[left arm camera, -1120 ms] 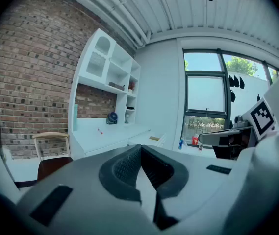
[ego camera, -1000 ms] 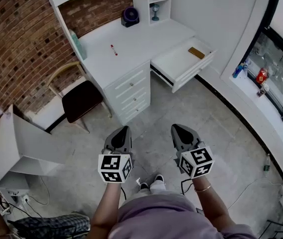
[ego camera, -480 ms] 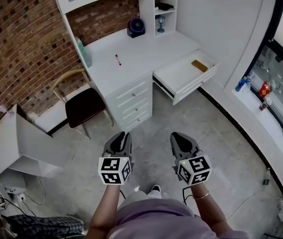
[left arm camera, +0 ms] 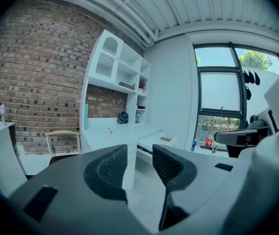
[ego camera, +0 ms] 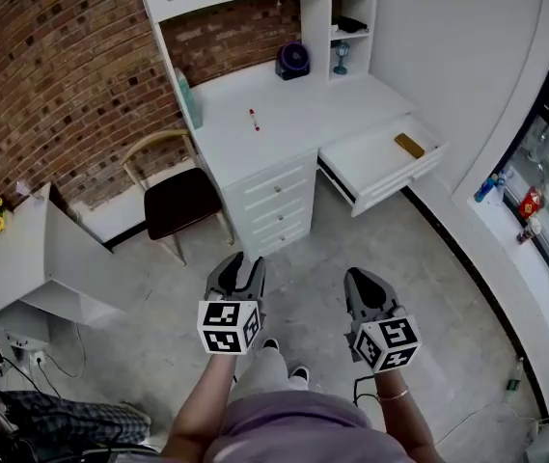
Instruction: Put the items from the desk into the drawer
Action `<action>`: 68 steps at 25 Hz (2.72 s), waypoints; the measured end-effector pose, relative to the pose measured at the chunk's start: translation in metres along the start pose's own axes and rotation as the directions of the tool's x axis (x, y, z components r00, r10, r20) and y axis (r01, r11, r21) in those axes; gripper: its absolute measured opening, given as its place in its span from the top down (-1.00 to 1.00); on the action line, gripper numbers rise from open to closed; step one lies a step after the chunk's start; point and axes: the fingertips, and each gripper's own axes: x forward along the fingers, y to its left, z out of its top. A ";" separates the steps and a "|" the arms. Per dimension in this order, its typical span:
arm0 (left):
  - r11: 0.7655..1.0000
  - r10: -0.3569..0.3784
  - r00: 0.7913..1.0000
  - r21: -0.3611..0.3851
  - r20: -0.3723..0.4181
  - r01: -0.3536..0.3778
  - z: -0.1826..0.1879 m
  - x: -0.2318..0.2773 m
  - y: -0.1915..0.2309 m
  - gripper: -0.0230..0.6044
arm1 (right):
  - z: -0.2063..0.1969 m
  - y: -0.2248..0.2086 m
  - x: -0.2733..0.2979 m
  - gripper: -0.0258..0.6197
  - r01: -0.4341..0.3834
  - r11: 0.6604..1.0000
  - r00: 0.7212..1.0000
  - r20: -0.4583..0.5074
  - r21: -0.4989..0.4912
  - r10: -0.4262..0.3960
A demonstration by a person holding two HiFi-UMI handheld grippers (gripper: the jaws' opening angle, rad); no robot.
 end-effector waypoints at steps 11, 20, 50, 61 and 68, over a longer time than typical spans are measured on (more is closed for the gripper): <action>1.000 0.031 0.999 0.000 -0.011 -0.031 0.005 0.040 0.048 0.31 | 0.003 -0.001 0.055 0.90 -0.008 1.000 1.000 -0.017 0.013 0.008; 1.000 0.029 0.999 0.004 -0.029 -0.029 0.021 0.123 0.108 0.31 | 0.018 -0.017 0.154 0.90 -0.003 1.000 1.000 -0.028 0.026 0.004; 1.000 0.003 0.995 0.004 -0.103 -0.003 0.057 0.320 0.229 0.31 | 0.063 -0.077 0.357 0.90 0.084 0.995 0.996 -0.044 0.046 -0.082; 0.998 0.055 0.988 -0.010 -0.142 -0.057 0.068 0.397 0.247 0.32 | 0.085 -0.119 0.429 0.90 0.013 0.999 0.999 -0.036 0.047 -0.011; 0.995 0.095 0.977 -0.010 -0.191 -0.099 0.062 0.454 0.258 0.33 | 0.087 -0.150 0.468 0.90 -0.024 0.998 0.997 -0.071 0.051 0.028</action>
